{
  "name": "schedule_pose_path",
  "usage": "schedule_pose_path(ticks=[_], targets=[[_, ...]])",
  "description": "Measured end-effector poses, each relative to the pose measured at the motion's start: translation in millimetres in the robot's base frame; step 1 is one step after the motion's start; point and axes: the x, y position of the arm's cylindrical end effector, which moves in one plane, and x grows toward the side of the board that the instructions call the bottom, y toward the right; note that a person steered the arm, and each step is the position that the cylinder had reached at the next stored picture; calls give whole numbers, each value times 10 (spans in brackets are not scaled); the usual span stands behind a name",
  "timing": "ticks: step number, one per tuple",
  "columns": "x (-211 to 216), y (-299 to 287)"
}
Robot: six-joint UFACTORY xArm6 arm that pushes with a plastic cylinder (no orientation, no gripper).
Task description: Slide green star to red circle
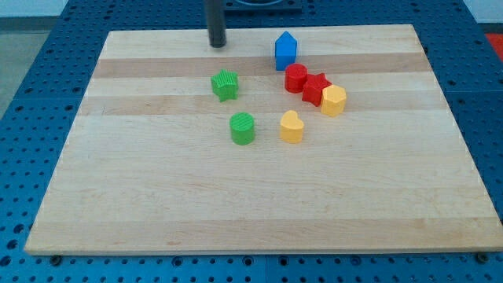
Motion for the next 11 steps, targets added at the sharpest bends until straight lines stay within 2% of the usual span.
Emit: schedule_pose_path(ticks=[2, 4, 5, 6, 7, 9, 11], targets=[[659, -593], [1458, -592], [1566, -382], [1500, -91], [1304, -26], [1214, 141], [1213, 833]])
